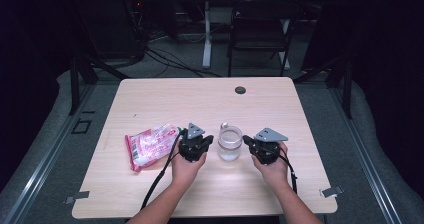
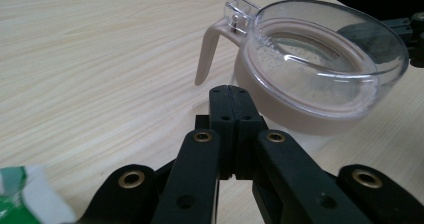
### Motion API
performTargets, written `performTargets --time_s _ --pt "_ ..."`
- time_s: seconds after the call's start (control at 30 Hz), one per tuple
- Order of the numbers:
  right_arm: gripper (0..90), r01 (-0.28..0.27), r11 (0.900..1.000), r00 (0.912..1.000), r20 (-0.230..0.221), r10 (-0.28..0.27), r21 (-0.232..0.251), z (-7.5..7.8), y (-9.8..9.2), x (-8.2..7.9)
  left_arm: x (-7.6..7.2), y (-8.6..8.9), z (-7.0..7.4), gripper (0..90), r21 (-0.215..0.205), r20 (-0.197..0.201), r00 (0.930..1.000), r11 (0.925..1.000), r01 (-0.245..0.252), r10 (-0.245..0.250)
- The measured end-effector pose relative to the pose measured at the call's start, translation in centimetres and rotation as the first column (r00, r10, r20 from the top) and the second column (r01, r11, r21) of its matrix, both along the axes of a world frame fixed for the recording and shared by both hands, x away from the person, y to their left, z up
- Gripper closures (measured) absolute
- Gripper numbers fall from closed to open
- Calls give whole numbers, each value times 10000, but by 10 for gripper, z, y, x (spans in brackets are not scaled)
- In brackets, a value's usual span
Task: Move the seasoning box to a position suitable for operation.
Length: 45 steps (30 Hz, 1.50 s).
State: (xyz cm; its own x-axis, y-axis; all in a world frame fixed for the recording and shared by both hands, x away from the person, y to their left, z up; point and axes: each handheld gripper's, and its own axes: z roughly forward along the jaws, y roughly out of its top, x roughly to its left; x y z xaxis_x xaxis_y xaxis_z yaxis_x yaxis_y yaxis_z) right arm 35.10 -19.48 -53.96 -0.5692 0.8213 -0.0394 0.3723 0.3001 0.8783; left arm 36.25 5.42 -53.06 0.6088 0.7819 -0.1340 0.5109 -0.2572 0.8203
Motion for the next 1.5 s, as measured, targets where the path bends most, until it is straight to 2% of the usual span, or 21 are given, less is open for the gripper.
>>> performTargets --time_s 0.07,0.1,0.13,0.23,0.4,0.6,0.7,0.8,0.9,1.1,1.23,1.3,1.5 --pt "896 51 10000 10000 -10 -51 43 0 0 1 1 -3 -1 900 1 -9 10000 10000 -2 2" --pt "891 117 9995 9999 -51 -115 298 0 0 4 2 -5 -1 900 96 41 10000 9999 40 -40" --pt "894 156 9993 9999 -36 -155 344 1 0 5 3 -7 0 900 175 105 9999 9998 84 -85" --pt "900 46 9997 10000 -53 -45 240 1 0 6 5 -13 1 900 385 240 9997 9993 2 -11" --pt "900 81 9988 9997 -246 -69 477 1 0 8 8 -12 1 900 58 144 9999 10000 -18 17" --pt "900 125 9987 9993 -358 -108 491 2 1 6 8 -11 1 900 73 130 9998 9999 118 -119" --pt "900 35 9993 9992 -393 -21 362 3 1 3 9 -8 2 900 108 70 9991 9991 408 -409" --pt "900 -41 9993 9993 -383 55 361 3 2 -3 7 -5 3 900 229 62 9976 9974 683 -685" --pt "900 -182 9997 9991 -373 189 178 4 4 -11 0 -2 3 900 334 162 9967 9964 784 -789" --pt "900 -427 9991 9985 -331 428 46 5 10 -32 -15 7 0 900 84 183 9953 9955 944 -946" --pt "900 -521 9986 9981 -341 519 -36 5 12 -41 -20 12 0 900 102 228 9913 9915 1296 -1298" --pt "900 -435 9990 9978 -503 438 74 6 14 -49 -21 14 -1 900 13 203 9897 9899 1419 -1419" --pt "900 -386 9992 9977 -554 391 89 7 17 -58 -22 20 -6 900 -609 133 9851 9832 1718 -1713"
